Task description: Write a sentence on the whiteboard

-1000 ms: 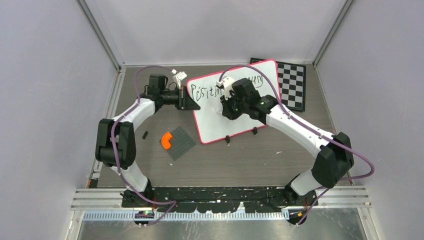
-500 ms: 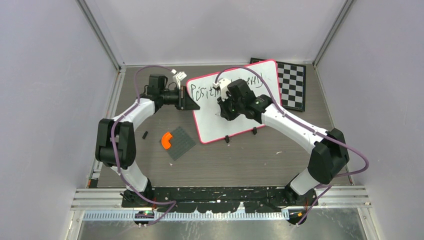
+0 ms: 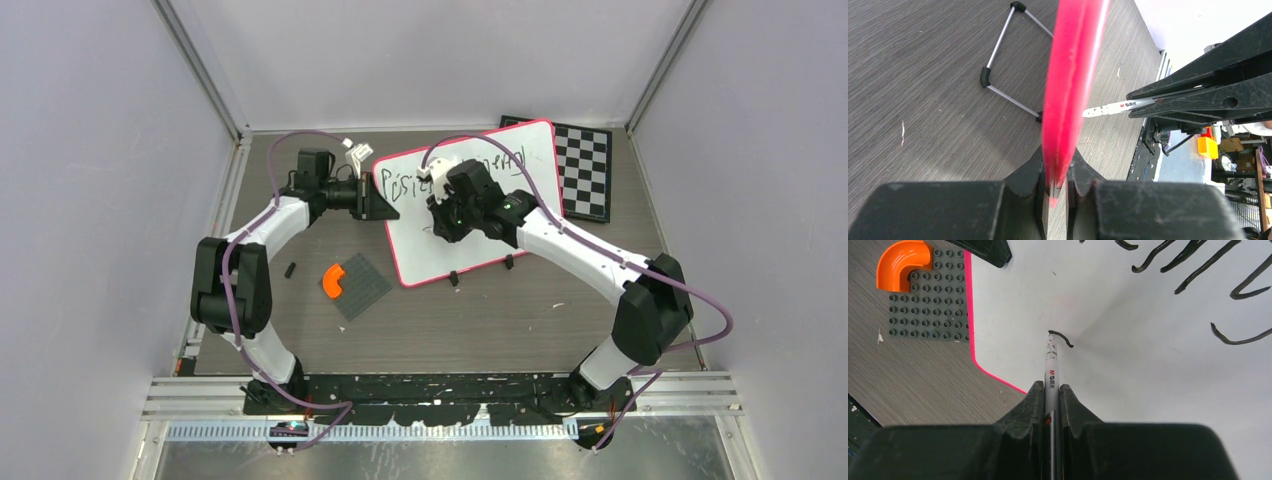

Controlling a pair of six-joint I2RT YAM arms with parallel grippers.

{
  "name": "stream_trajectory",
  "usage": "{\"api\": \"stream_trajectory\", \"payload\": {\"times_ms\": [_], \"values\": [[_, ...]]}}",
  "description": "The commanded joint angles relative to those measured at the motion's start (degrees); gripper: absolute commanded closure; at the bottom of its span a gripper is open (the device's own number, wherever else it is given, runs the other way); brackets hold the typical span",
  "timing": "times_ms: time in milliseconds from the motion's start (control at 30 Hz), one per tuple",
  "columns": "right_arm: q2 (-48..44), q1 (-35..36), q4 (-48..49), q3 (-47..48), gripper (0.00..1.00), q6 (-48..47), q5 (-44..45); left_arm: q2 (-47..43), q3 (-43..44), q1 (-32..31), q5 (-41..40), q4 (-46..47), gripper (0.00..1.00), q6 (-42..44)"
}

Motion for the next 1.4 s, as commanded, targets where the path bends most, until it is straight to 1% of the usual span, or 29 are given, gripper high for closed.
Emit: {"api": "stream_trajectory", "payload": {"times_ms": [0, 333, 500, 700, 1100, 1200, 1367], "values": [[-0.69, 0.18, 3.14, -1.65, 1.00, -1.04, 0.80, 0.20, 0.72, -0.01, -2.63, -0.13, 1.00, 0.50], [-2.73, 0.17, 2.76, -4.33, 1.00, -2.29, 2.65, 0.38, 0.70, 0.00, -2.63, -0.10, 1.00, 0.62], [-2.50, 0.05, 2.37, -1.88, 1.00, -3.21, 6.51, 0.37, 0.79, 0.00, -2.64, -0.11, 1.00, 0.62], [-1.76, -1.00, 1.73, 0.95, 1.00, -4.38, 8.48, 0.20, 0.78, 0.00, -2.63, -0.22, 1.00, 0.75], [0.51, -3.05, 1.46, 7.18, 1.00, -4.22, 8.44, 0.32, 0.96, 0.00, -2.54, -0.36, 1.00, 0.84], [0.59, -3.14, 0.47, 6.65, 1.00, -4.02, 6.91, 0.27, 0.87, -0.01, -2.62, -0.44, 1.00, 0.97], [0.22, -3.05, 0.42, 3.10, 1.00, -2.83, 4.93, 0.23, 0.89, 0.00, -2.54, -0.49, 1.00, 0.97]]}}
